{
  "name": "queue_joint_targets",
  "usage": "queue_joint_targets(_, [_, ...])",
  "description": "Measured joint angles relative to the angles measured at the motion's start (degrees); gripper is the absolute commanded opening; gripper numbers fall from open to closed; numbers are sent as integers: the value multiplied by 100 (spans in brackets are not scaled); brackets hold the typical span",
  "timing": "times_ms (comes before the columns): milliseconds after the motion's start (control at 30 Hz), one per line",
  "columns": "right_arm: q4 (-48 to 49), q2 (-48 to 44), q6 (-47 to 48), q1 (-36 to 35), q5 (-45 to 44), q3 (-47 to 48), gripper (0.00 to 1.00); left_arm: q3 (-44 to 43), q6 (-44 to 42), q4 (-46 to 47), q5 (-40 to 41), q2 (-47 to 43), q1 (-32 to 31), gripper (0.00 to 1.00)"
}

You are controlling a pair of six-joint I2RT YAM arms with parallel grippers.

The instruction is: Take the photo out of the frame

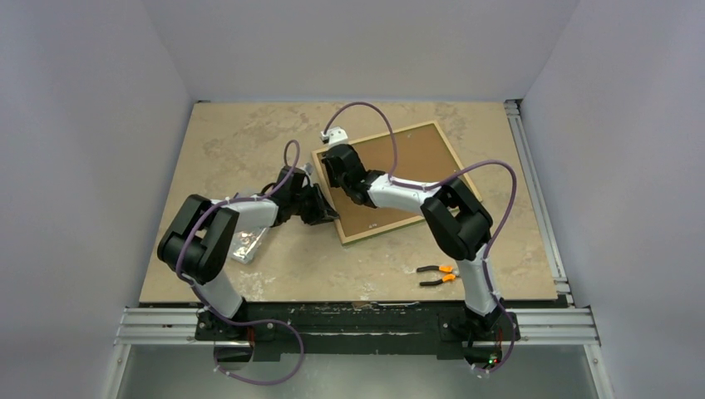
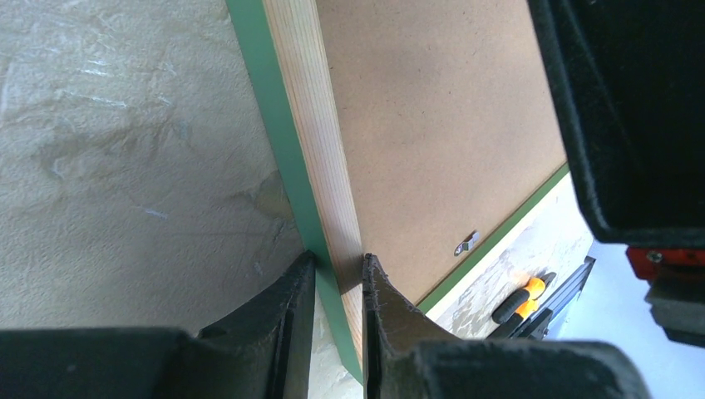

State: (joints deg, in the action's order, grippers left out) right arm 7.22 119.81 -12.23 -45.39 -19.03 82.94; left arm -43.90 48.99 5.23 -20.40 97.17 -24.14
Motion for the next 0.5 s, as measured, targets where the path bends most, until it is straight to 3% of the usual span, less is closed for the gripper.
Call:
queue_joint_targets(333, [-260,-105,17,-4,-173,24,0,0,0,2,-11,2,2,0])
queue_joint_targets(500, [-726,-1084,-94,7,13,-487,0,-26,50,-39,-17,9,2,0])
